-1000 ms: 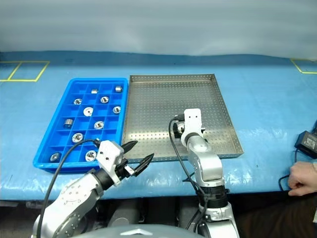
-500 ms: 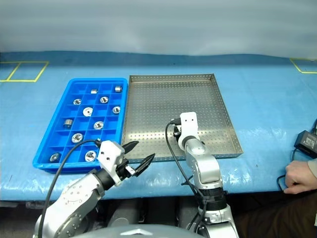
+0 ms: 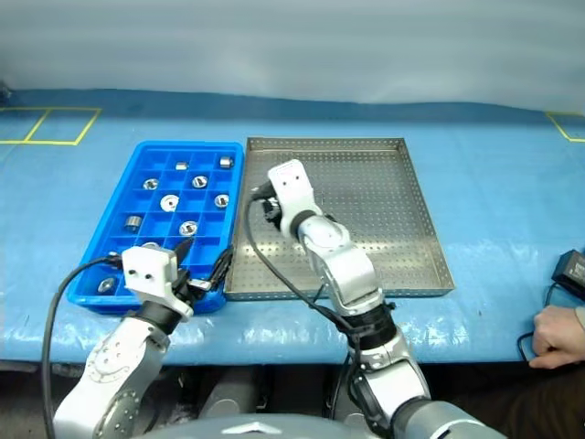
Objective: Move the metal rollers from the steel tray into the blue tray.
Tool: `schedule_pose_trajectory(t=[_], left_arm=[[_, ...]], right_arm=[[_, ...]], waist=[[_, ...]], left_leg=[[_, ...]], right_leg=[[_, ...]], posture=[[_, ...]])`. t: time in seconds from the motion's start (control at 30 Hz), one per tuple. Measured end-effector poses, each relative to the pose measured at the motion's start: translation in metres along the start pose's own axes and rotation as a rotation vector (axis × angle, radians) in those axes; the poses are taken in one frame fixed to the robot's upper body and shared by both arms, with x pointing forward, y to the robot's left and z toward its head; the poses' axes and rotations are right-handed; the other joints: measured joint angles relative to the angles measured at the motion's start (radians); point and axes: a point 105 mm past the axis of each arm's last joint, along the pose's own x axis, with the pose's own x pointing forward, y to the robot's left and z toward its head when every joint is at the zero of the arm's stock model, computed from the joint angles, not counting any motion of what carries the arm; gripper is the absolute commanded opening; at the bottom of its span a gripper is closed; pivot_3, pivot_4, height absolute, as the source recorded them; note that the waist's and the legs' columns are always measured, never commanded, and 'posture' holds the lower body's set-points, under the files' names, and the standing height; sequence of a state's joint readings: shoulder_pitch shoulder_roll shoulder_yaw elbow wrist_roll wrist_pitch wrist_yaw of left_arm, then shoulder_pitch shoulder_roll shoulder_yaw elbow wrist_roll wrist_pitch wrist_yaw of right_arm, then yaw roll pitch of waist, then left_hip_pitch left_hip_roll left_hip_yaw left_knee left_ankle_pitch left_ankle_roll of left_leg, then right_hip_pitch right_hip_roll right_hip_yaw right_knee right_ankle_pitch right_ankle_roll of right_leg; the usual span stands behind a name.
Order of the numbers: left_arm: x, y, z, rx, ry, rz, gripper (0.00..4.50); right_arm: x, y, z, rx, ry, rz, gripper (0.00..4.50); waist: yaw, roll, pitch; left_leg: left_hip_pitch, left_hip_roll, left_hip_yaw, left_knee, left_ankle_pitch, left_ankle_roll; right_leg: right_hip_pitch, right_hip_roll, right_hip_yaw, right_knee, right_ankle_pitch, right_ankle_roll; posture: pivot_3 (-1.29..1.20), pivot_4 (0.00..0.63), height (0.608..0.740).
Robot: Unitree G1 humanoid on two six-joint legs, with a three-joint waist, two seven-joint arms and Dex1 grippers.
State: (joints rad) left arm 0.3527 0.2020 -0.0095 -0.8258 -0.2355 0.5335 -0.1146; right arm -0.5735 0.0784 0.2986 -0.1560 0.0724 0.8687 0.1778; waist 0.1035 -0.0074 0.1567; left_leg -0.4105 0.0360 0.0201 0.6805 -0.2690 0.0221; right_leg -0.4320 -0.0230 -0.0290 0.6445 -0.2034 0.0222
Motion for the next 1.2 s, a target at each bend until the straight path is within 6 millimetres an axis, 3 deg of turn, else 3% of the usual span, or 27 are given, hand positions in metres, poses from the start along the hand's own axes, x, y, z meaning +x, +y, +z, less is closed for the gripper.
schedule_pose_trajectory(t=[0.2, 0.43, 0.6, 0.87, 1.2], left_arm=[[-0.012, 0.007, -0.006, -0.003, 0.032, 0.054, 4.07], [-0.016, 0.005, -0.009, -0.011, 0.047, 0.055, 4.07], [-0.016, 0.002, -0.01, -0.015, 0.049, 0.046, 4.07], [-0.013, -0.004, -0.008, -0.012, 0.039, 0.001, 4.07], [-0.009, -0.012, -0.003, 0.015, 0.028, -0.071, 4.07]], right_arm=[[0.012, 0.035, -0.004, -0.024, 0.023, 0.138, 1.85], [0.014, 0.048, -0.015, -0.036, 0.056, 0.198, 1.85], [0.012, 0.049, -0.042, -0.038, 0.123, 0.214, 1.85], [0.008, 0.044, -0.046, -0.027, 0.111, 0.18, 4.44], [-0.009, 0.025, -0.052, 0.001, 0.111, 0.144, 4.48]], waist=[[0.052, 0.0, 0.0], [0.091, 0.0, 0.0], [0.106, 0.0, 0.0], [0.105, 0.001, -0.003], [0.083, 0.002, -0.003]], left_leg=[[-0.001, 0.0, 0.0, 0.001, 0.0, 0.0], [-0.001, 0.0, 0.0, 0.001, 0.0, 0.0], [-0.001, 0.0, 0.0, 0.001, 0.0, 0.0], [0.001, 0.0, -0.001, 0.001, 0.0, 0.0], [-0.001, 0.0, -0.001, 0.001, 0.0, 0.0]], right_leg=[[0.001, -0.002, -0.001, -0.001, -0.003, -0.003], [0.0, -0.001, -0.002, -0.001, -0.004, -0.004], [0.0, -0.002, -0.003, -0.001, -0.004, -0.004], [0.002, -0.003, -0.003, -0.001, -0.004, -0.004], [0.001, -0.003, -0.003, -0.001, -0.004, -0.004]], posture=[[0.48, 0.15, 0.74], [0.48, 0.15, 0.74], [0.45, 0.15, 0.74], [0.4, 0.15, 0.74], [0.3, 0.15, 0.74]])
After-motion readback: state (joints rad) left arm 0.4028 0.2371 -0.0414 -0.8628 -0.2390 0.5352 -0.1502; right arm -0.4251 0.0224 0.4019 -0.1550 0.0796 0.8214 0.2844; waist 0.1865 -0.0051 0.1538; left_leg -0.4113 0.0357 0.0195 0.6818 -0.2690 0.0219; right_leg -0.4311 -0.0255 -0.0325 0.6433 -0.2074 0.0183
